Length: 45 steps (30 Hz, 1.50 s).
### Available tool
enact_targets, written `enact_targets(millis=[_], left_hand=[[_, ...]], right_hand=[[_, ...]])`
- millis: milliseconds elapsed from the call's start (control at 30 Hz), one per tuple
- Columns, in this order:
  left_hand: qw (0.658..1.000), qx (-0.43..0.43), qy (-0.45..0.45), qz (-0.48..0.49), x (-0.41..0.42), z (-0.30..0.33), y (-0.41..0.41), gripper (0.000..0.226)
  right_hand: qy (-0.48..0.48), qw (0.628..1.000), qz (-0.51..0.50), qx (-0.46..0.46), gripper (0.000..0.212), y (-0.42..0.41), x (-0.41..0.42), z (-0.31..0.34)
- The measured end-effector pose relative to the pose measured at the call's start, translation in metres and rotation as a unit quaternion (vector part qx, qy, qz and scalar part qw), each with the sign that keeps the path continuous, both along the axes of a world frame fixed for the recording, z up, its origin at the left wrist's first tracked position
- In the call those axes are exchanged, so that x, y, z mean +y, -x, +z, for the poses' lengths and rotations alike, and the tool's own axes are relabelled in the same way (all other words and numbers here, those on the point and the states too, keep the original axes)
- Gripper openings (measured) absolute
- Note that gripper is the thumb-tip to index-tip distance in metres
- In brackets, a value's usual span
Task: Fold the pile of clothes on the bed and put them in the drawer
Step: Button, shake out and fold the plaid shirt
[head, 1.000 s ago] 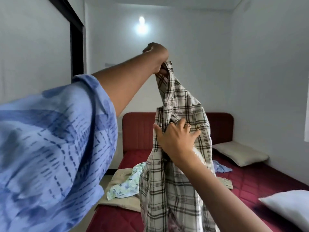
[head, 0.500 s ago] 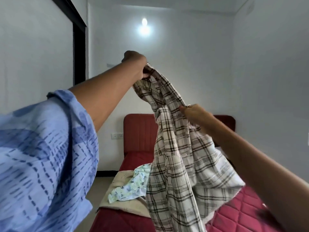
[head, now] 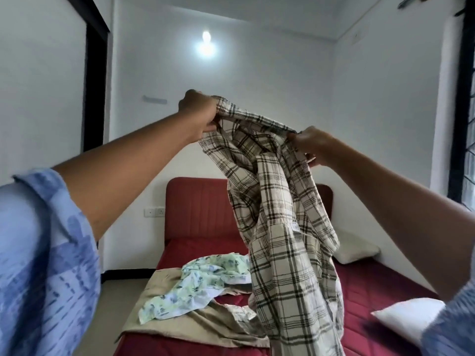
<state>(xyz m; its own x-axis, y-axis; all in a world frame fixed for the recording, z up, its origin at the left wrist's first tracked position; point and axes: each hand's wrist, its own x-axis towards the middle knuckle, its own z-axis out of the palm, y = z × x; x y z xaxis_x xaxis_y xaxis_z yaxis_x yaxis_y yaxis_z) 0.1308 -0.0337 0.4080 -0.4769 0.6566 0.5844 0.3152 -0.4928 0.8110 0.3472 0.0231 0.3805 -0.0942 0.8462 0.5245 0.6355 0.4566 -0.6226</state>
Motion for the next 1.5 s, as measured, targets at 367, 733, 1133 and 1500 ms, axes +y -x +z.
enact_targets(millis=[367, 733, 1133, 1500], left_hand=[[0.843, 0.445, 0.149, 0.262, -0.011, -0.028, 0.054, 0.073], [0.894, 0.419, 0.153, -0.055, 0.0, -0.072, 0.065, 0.074], [0.926, 0.368, 0.037, 0.072, 0.001, -0.035, 0.036, 0.038], [0.905, 0.387, 0.097, 0.149, -0.013, -0.038, 0.048, 0.045]], right_hand=[[-0.091, 0.983, 0.069, -0.144, 0.044, 0.045, -0.002, 0.012], [-0.092, 0.946, 0.238, -0.199, 0.042, 0.07, -0.013, 0.009], [-0.01, 0.941, 0.286, -0.182, 0.052, 0.056, -0.015, -0.046], [0.069, 0.933, 0.351, -0.039, 0.038, 0.051, -0.005, -0.139]])
